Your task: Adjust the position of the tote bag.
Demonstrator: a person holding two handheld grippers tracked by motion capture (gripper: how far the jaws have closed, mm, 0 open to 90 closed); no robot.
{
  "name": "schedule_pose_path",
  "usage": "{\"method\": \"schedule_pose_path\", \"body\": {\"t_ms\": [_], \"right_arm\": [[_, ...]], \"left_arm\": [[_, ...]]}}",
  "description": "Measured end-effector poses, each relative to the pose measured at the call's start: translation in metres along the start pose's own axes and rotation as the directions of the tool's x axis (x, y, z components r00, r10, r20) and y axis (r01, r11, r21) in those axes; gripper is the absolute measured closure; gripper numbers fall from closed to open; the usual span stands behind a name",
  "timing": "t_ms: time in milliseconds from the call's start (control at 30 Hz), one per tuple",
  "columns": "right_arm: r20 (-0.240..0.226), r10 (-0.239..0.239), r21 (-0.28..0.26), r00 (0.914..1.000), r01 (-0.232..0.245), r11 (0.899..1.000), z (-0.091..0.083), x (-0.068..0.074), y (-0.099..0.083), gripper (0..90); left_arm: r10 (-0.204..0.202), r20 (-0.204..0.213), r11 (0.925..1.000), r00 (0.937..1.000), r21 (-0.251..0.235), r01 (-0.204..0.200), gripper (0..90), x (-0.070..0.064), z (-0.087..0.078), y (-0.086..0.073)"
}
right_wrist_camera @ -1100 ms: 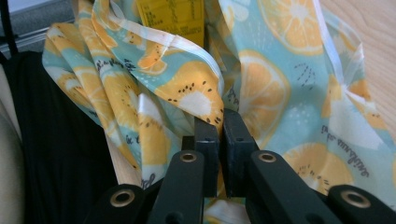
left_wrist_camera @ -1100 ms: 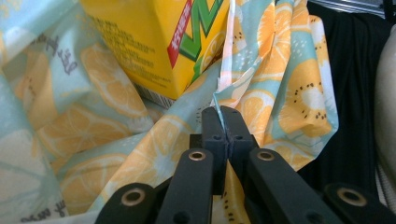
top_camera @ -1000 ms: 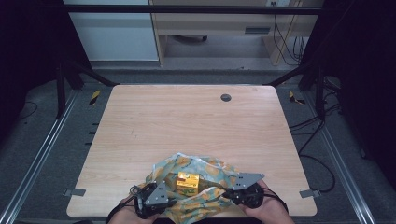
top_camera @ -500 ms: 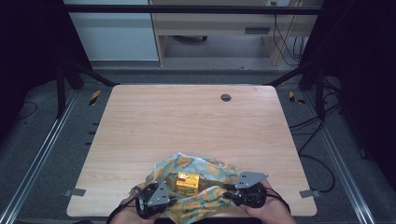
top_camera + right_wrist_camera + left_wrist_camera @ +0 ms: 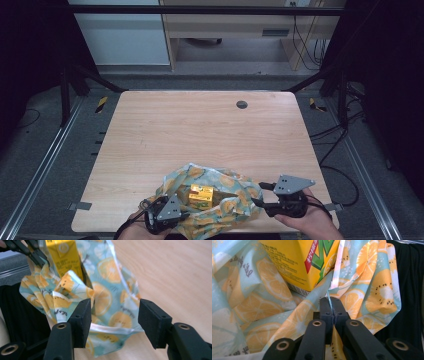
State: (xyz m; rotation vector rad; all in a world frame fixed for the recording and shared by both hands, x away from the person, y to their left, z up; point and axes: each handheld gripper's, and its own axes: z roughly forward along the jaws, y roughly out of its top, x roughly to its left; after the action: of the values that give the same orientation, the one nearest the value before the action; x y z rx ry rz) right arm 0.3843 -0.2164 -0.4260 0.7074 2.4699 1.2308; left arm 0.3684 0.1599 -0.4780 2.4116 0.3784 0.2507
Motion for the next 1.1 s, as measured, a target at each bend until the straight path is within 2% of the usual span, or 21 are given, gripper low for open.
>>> {"method": "schedule_pose_path", "body": {"t_ms": [133, 267, 367, 533, 700, 800, 900, 967, 1033, 1100], "right_arm": [[0.018, -0.013, -0.033, 0.9997, 0.013, 0.999, -0.014, -0.009, 0.014, 44.8], [0.031, -0.017, -0.042, 0.9994, 0.018, 0.999, -0.012, -0.016, 0.028, 44.9], [0.023, -0.017, -0.036, 0.9996, 0.018, 0.999, 0.003, -0.016, 0.038, 43.2], [-0.007, -0.028, -0.020, 0.9996, 0.028, 0.999, 0.042, -0.008, 0.049, 39.1], [-0.055, -0.038, 0.003, 0.9978, 0.038, 0.999, 0.075, 0.001, 0.054, 32.8], [-0.071, -0.036, 0.037, 0.9968, 0.038, 0.999, 0.090, 0.004, 0.052, 33.5], [-0.077, -0.046, 0.079, 0.9960, 0.052, 0.996, 0.100, 0.007, 0.046, 38.8], [-0.076, -0.043, 0.104, 0.9962, 0.051, 0.993, 0.105, 0.007, 0.041, 46.7], [-0.073, -0.038, 0.121, 0.9966, 0.047, 0.992, 0.108, 0.005, 0.037, 58.2], [-0.067, -0.034, 0.133, 0.9972, 0.043, 0.990, 0.109, 0.002, 0.035, 74.6]], "left_arm": [[-0.001, -0.002, 1.0000, 1.0000, 0.000, 0.001, 89.7, 0.000, 0.000, 0.000], [0.000, -0.002, 1.0000, 1.0000, 0.001, 0.000, 89.7, 0.000, 0.001, 0.000], [0.001, 0.001, 1.0000, 1.0000, 0.000, -0.001, 89.7, 0.000, 0.001, 0.000], [0.003, 0.002, 1.0000, 1.0000, -0.001, -0.003, 89.6, 0.000, 0.000, 0.000], [0.012, -0.008, 0.9999, 0.9999, 0.002, -0.012, 89.6, -0.001, 0.000, 0.000], [0.009, -0.003, 1.0000, 1.0000, -0.001, -0.009, 89.5, -0.001, -0.001, 0.000], [0.010, -0.009, 0.9999, 0.9999, -0.001, -0.010, 89.5, -0.001, 0.000, 0.000], [0.016, -0.013, 0.9999, 0.9998, 0.004, -0.016, 89.4, -0.002, 0.000, 0.001], [0.017, -0.012, 0.9999, 0.9998, 0.004, -0.017, 89.3, -0.002, 0.000, 0.001], [0.020, -0.014, 0.9998, 0.9997, 0.006, -0.020, 89.3, -0.002, 0.001, 0.001]]}}
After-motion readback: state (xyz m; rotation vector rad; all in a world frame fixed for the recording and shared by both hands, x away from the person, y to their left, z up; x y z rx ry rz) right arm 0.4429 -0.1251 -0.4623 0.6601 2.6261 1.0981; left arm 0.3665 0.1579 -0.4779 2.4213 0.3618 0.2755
